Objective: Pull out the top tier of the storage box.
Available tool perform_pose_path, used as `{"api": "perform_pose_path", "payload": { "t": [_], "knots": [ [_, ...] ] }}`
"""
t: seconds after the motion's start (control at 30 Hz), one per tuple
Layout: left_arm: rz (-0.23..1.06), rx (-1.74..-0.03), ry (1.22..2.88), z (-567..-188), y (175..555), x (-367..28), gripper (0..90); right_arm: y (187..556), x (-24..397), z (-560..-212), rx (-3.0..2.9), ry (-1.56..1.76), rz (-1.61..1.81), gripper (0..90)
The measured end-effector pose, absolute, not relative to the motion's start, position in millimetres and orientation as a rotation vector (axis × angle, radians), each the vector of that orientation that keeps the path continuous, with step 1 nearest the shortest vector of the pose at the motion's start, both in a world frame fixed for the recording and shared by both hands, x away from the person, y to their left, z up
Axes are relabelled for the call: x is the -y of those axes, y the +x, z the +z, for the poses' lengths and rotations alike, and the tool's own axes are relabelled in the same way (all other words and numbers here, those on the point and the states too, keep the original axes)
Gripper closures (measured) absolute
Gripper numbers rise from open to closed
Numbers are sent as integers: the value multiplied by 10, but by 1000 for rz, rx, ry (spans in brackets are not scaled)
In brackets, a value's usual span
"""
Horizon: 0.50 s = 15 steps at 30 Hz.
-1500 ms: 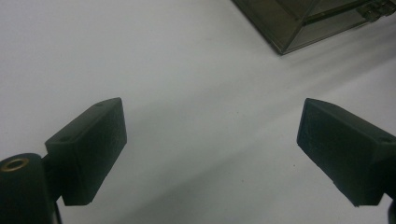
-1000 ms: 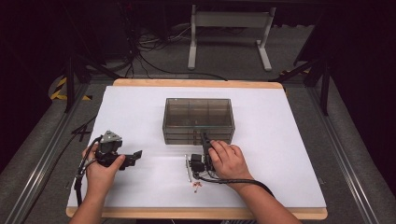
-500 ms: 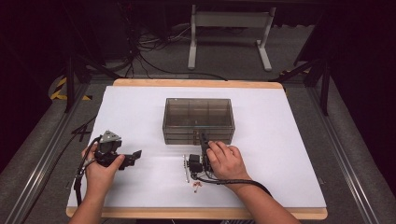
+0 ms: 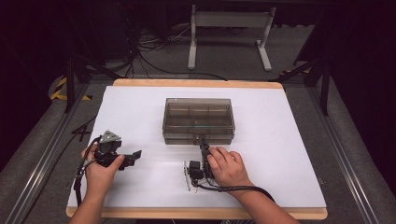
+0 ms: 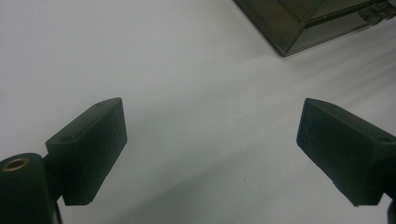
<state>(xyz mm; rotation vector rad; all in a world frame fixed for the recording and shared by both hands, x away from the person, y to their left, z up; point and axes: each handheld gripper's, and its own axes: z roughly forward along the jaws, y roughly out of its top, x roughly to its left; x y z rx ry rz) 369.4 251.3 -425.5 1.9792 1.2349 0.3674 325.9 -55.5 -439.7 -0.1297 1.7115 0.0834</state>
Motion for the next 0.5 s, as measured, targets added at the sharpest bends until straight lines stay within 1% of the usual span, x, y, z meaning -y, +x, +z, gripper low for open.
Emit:
{"api": "perform_pose_path", "payload": {
  "t": [0.17, 0.5],
  "knots": [
    [373, -1235, 1975, -4259, 3693, -2507, 93, 3190, 568, -4393, -1714, -130, 96, 813],
    [370, -1236, 1977, -4261, 3694, -2509, 94, 3176, 576, -4442, -1705, -140, 100, 808]
  ]
}}
